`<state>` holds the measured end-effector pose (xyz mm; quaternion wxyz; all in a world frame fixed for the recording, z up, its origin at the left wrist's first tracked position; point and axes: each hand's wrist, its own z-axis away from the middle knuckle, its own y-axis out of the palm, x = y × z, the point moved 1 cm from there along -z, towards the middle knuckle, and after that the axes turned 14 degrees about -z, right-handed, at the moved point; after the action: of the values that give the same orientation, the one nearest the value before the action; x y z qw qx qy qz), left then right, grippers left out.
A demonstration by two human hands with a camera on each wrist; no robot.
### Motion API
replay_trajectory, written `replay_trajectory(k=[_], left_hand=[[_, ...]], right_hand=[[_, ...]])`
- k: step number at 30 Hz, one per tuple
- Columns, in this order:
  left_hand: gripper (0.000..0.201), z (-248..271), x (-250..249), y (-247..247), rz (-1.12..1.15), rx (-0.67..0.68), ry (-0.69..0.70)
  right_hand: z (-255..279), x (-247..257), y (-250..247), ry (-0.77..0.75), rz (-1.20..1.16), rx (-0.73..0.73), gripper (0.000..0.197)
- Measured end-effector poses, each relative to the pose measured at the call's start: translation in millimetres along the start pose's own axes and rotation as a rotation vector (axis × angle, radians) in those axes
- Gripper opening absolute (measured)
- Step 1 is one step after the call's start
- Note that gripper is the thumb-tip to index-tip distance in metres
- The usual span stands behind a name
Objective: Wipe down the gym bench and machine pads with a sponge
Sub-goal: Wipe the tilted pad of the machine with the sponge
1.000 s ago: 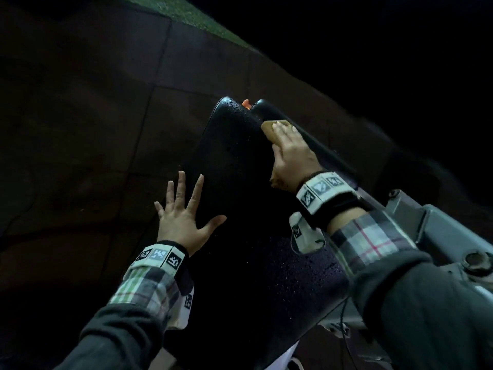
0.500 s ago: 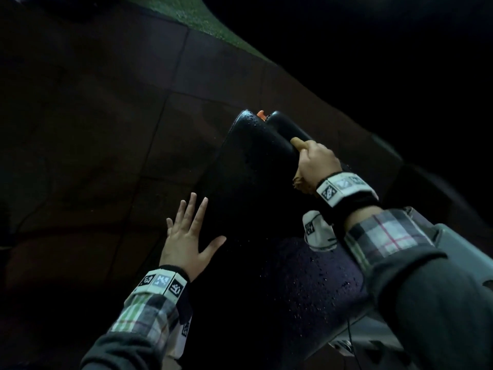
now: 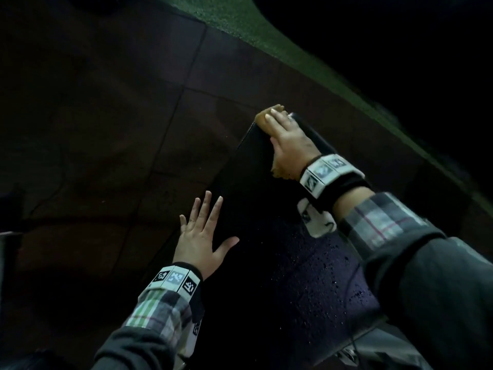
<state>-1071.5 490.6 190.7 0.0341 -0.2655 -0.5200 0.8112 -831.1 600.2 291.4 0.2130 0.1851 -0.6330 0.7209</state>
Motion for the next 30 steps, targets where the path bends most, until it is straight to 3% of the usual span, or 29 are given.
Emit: replay_trajectory(k=[3,7,11,17,24,30], left_hand=[[0.095,0.3,0.0,-0.4,0.012,0.002,0.007],[0.096,0.3,-0.3,-0.2,0.001,0.008,0.004],[0.092,1.0,-1.4,-1.6,-0.004,0.013,-0.007],[0.093,0.3,-1.1,-1.5,-0.010,0.010,-0.001],[0.097,0.3,1.6,2.9,-0.012,-0.019,0.006],[0.096,0.7,1.4,3.2,0.001,-0.029,0.013]], right_hand=[[28.7,-15.0,-11.6,-0.060,-0.068,-0.028,0.049],[40.1,-29.6,-29.3,0.199,-0.130,-0.053,0.046],[10.6,-25.9,-32.7,0.425,-0.012,0.023,0.033],[-24.4,10.6,-15.7,0.250,-0.034,0.030,0.050],[24.9,-5.6,-2.4,-0.077,0.022,0.093,0.057],[32.6,-29.0,-28.2,0.255,-0.050,0.075,0.067]])
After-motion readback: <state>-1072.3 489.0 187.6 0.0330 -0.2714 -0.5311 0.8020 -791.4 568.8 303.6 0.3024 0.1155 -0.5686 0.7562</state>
